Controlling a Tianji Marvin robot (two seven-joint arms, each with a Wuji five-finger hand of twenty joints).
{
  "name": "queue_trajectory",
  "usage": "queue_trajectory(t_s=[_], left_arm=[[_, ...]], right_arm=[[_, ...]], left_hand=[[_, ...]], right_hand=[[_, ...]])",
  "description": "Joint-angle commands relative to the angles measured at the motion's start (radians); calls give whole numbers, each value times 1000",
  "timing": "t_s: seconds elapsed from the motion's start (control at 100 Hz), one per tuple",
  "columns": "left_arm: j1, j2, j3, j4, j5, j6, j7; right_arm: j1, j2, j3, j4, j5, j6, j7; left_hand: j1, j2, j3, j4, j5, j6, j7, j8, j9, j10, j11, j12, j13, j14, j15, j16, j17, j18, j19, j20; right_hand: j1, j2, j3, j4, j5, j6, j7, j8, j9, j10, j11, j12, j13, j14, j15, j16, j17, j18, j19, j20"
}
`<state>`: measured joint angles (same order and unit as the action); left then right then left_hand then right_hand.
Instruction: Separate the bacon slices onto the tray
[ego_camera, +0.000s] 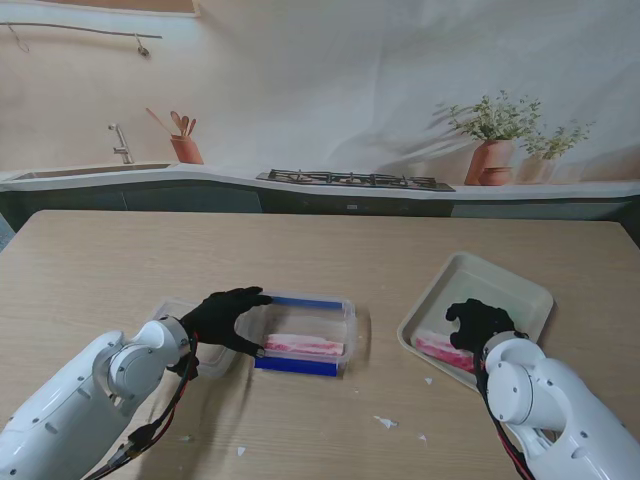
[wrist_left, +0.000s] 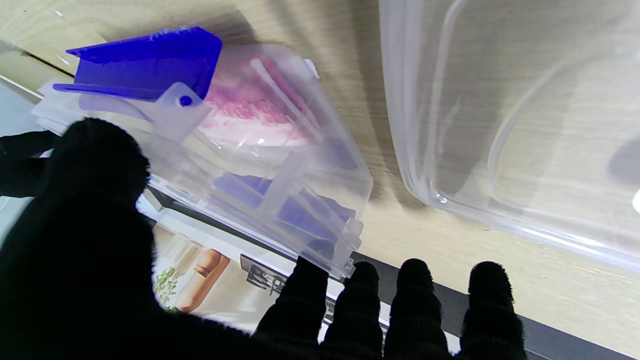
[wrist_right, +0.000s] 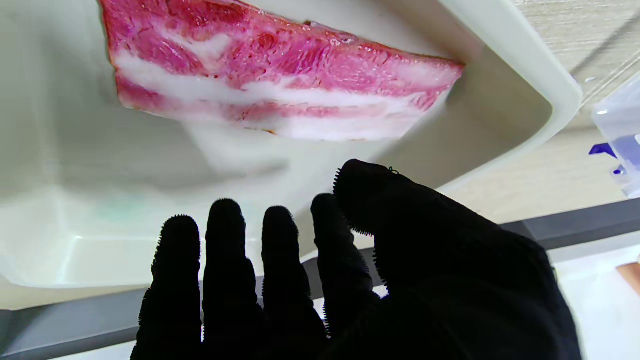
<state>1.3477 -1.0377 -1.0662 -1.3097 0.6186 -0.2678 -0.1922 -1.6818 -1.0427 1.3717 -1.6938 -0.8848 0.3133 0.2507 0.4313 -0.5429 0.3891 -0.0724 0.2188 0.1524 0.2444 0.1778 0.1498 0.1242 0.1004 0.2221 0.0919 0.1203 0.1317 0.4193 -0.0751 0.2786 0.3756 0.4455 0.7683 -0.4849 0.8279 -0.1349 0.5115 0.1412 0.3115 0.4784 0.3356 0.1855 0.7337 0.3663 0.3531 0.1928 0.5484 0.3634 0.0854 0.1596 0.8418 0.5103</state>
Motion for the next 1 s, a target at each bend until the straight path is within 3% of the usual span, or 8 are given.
queue_trajectory(t_s=[0.0,0.14,0.31,0.61,0.83,0.99], left_arm=[[12,-9,14,20,9,5,-20],[13,-9,13,20,9,5,-19],[13,-8,11,19,10,2,-23],[13,-8,8,21,9,-6,-20],[21,-9,5,19,14,-10,-13],[29,-9,-1,15,18,-11,-7]], right_arm=[[-16,-11,5,-11,7,-4,-11],[-33,-19,24,-35,18,-47,-62],[-37,-34,30,-63,47,-166,-166],[4,-30,-15,-151,131,-253,-105],[73,-26,-103,-145,207,-330,-75],[129,-32,-176,-123,260,-325,-83]], left_hand=[[123,16,108,11,-22,15,-24,-10,13,-45,19,-9,-41,-13,-15,-7,-4,-14,-11,4],[123,13,109,11,-22,15,-24,-10,13,-45,20,-8,-41,-13,-15,-7,-4,-14,-11,4],[122,14,110,10,-23,15,-24,-10,12,-45,19,-8,-41,-13,-15,-7,-3,-15,-8,6],[121,11,110,10,-27,10,-25,-10,10,-46,15,-8,-41,-13,-16,-7,-2,-16,-2,6],[120,8,109,9,-29,2,-24,-10,9,-45,13,-6,-41,-12,-17,-7,-4,-15,-4,2],[120,7,109,9,-31,1,-24,-10,9,-46,12,-5,-42,-13,-17,-7,-4,-15,-5,0]], right_hand=[[-21,27,-19,38,-37,15,-3,-18,-53,-21,-16,-13,-57,-23,-36,-24,-35,-29,-53,-28],[-37,46,-44,39,-48,1,11,-17,-71,-27,-14,-16,-96,-30,-52,-34,-45,-43,-109,-30],[-41,59,-48,42,-14,-10,45,-7,-27,-22,3,-12,-63,-16,-22,-23,-16,-32,-105,-12],[-35,97,-69,46,14,-7,59,-8,9,-14,-3,-14,-8,8,-2,-16,31,-12,-83,12],[-43,102,-72,48,70,-5,74,-6,79,-4,-13,-14,91,30,20,-6,94,21,-11,28],[-40,104,-72,49,81,0,75,-3,92,0,-14,-13,98,33,27,-1,92,20,11,24]])
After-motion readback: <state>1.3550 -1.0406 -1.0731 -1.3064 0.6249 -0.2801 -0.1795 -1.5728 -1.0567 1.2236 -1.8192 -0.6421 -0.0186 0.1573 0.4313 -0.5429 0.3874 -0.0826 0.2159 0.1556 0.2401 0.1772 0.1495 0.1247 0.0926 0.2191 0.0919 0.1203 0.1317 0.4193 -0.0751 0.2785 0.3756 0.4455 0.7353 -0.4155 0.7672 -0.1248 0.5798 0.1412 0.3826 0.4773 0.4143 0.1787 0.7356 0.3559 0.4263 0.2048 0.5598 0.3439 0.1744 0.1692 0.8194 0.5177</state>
